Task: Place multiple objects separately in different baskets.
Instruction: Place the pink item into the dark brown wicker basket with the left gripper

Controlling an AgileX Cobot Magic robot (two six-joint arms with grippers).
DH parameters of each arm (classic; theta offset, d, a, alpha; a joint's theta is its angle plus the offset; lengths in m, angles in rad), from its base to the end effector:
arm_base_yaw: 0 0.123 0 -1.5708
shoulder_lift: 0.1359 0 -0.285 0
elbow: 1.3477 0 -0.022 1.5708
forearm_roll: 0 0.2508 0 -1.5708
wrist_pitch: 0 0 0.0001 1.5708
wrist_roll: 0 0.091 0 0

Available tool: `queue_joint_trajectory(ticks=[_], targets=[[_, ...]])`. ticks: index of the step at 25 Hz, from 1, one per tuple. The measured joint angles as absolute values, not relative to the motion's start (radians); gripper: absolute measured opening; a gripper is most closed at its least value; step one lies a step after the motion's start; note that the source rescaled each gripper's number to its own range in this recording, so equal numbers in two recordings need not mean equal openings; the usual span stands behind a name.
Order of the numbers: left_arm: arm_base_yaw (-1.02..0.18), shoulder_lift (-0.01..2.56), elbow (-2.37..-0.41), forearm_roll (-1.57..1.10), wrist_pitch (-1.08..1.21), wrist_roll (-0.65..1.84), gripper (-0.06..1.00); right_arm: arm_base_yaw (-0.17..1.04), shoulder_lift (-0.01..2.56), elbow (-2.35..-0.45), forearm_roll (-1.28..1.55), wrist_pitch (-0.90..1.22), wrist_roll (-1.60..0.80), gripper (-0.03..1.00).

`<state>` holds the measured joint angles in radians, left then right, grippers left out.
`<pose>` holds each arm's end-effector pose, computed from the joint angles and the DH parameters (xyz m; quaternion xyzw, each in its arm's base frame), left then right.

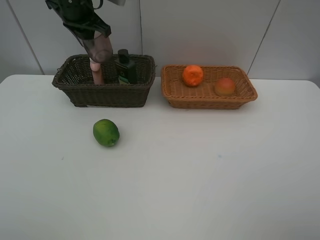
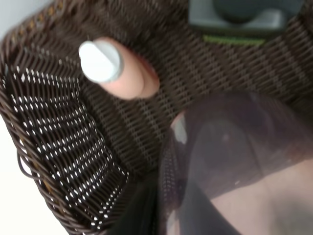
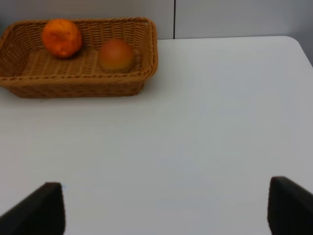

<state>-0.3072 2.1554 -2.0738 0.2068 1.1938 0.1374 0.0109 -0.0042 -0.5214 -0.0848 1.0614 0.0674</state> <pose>0.4557 -0.1263 0.2779 0.2339 0.9483 0.0850 0.1970 -0.0082 -0.0068 0.2833 0.0261 0.8455 -0.0215 0.5329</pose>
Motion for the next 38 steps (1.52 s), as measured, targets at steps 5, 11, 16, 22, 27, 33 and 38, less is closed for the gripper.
queue_joint_trajectory(ticks=[5, 11, 16, 22, 27, 33, 38], targets=[[-0.286, 2.155, -2.019, 0.207, 1.194, 0.137, 0.01, 0.011, -0.004, -0.521, -0.085, 1.061, 0.067, 0.86], [-0.270, 2.183, -1.994, 0.211, 1.192, 0.137, 0.01, 0.011, -0.004, -0.521, -0.085, 1.061, 0.067, 0.86], [-0.270, 2.216, -1.993, 0.212, 1.145, 0.137, 0.01, 0.011, -0.004, -0.521, -0.085, 1.061, 0.067, 0.86], [-0.268, 2.224, -1.991, 0.212, 1.048, 0.137, 0.01, 0.011, -0.004, -0.521, -0.085, 1.061, 0.067, 0.86], [-0.268, 2.250, -1.991, 0.212, 1.014, 0.137, 0.01, 0.011, -0.004, -0.521, -0.085, 1.061, 0.067, 0.86], [-0.268, 2.265, -1.989, 0.214, 0.975, 0.145, 0.01, 0.011, -0.004, -0.521, -0.085, 1.061, 0.067, 0.86], [-0.261, 2.265, -1.989, 0.215, 0.947, 0.145, 0.02, 0.011, -0.004, -0.521, -0.085, 1.061, 0.067, 0.86]])
